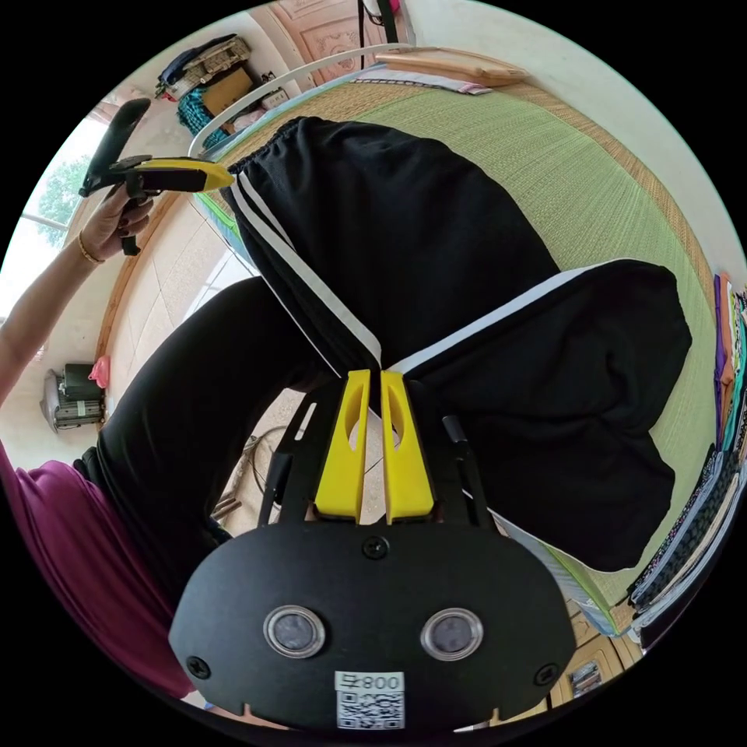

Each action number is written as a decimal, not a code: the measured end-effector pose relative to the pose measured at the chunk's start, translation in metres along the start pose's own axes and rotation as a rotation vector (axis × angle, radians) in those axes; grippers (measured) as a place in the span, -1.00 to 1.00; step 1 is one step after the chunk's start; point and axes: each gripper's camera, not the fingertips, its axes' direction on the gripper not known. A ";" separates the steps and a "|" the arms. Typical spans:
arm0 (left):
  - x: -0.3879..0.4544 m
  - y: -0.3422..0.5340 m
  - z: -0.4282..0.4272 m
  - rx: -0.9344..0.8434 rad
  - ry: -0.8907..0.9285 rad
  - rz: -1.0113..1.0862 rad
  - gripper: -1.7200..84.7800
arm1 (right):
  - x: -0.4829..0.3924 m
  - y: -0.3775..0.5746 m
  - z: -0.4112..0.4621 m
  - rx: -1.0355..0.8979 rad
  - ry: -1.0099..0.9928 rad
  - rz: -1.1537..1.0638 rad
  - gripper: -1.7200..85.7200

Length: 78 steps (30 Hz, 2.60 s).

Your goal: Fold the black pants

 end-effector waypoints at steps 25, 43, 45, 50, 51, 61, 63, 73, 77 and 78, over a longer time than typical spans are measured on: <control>0.008 -0.011 0.105 0.023 0.050 -0.007 -0.96 | 0.188 0.165 0.008 0.323 -0.541 0.296 -0.94; 0.000 -0.082 0.222 -0.075 -0.140 -0.052 -0.96 | 0.486 0.309 0.023 0.411 -0.105 0.999 -0.96; -0.001 -0.087 0.227 -0.071 -0.176 -0.049 -0.96 | 0.501 0.316 0.031 0.407 -0.091 1.039 -0.96; -0.017 -0.102 0.239 -0.039 -0.222 -0.116 -0.95 | 0.531 0.342 0.045 0.488 -0.143 1.080 -0.96; -0.022 -0.105 0.242 -0.029 -0.216 -0.133 -0.95 | 0.534 0.343 0.047 0.489 -0.148 1.074 -0.96; 0.015 -0.110 0.273 0.076 0.060 -0.026 -0.90 | 0.537 0.339 0.053 0.494 -0.194 1.007 -0.96; 0.030 -0.117 0.287 0.073 0.117 0.022 -0.86 | 0.531 0.335 0.051 0.497 -0.194 1.007 -0.95; 0.050 -0.165 0.384 -0.060 0.225 0.056 -0.81 | 0.494 0.131 0.032 0.440 -0.217 0.611 -0.84; 0.056 -0.168 0.401 -0.064 0.221 0.053 -0.86 | 0.494 0.026 0.050 0.320 -0.171 0.544 -0.83; 0.057 -0.170 0.406 -0.060 0.226 0.050 -0.88 | 0.494 0.015 0.053 0.304 -0.162 0.542 -0.83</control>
